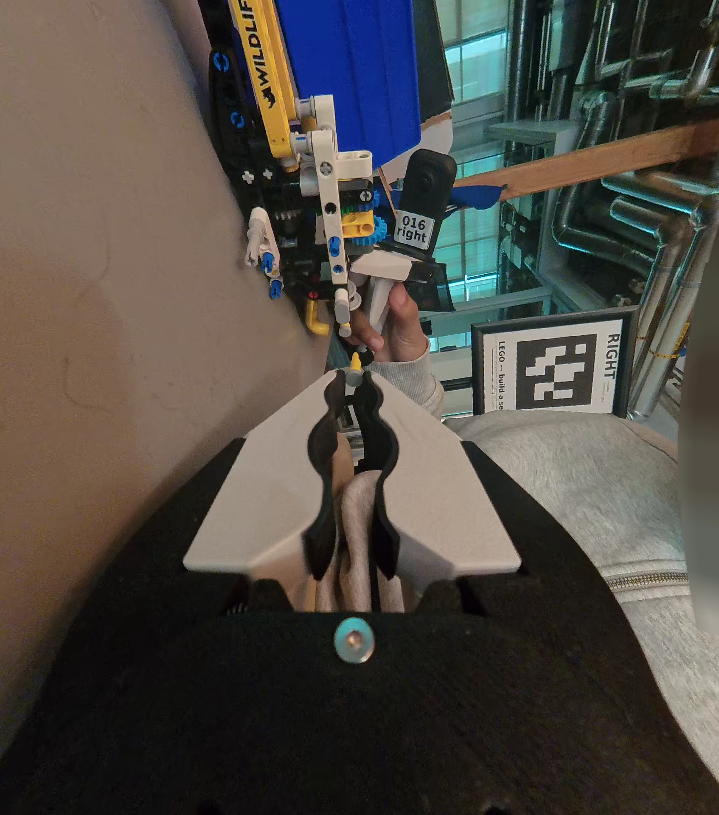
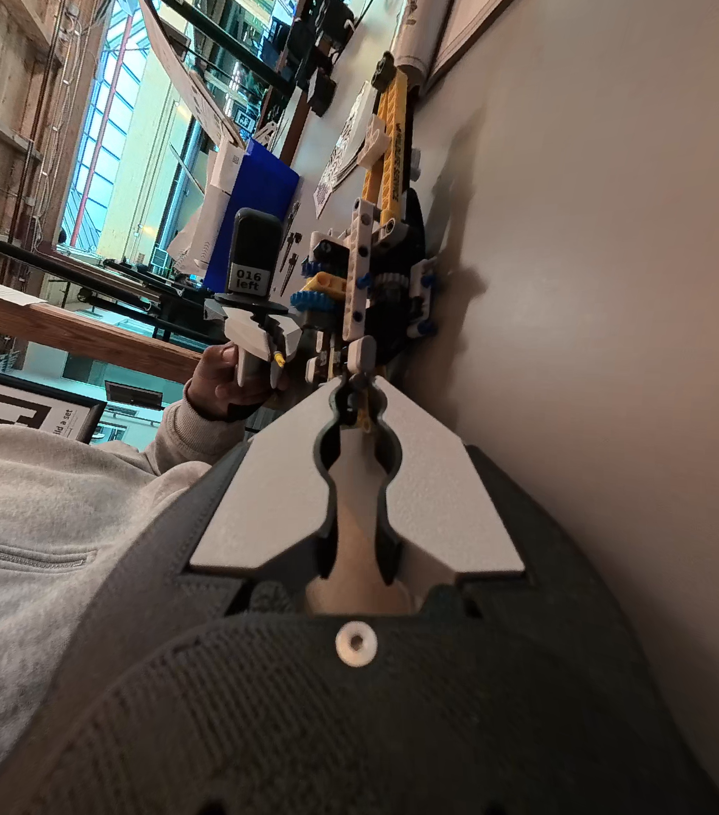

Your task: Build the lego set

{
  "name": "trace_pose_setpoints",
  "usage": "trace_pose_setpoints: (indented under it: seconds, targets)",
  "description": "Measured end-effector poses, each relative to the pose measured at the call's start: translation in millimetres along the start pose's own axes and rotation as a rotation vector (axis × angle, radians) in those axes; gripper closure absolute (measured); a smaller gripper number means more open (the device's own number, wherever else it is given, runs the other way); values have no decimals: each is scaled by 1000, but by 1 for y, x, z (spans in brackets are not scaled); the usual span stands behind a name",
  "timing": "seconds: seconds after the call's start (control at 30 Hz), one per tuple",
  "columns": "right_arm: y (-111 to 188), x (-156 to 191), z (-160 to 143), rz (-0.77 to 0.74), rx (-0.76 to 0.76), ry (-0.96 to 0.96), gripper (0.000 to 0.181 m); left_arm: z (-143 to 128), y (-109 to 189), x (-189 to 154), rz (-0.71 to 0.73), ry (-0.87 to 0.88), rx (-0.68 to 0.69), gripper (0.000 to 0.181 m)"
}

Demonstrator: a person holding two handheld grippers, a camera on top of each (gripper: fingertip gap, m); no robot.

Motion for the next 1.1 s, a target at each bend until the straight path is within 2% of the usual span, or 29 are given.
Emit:
trace_pose_setpoints:
  seconds: [1.1]
  targets:
    - [5,-4,11,-84,-75,110,175,-1,0,0,-1,0,7,176]
Point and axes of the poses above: each gripper's, where its closed fingertips meet, y back along the fingers, z out of its top, x = y × z across the jaws, the point moved 6 cm from there along y, back along the fingers, and after that the axes turned 12 degrees about -x, right-handed, at the moved point
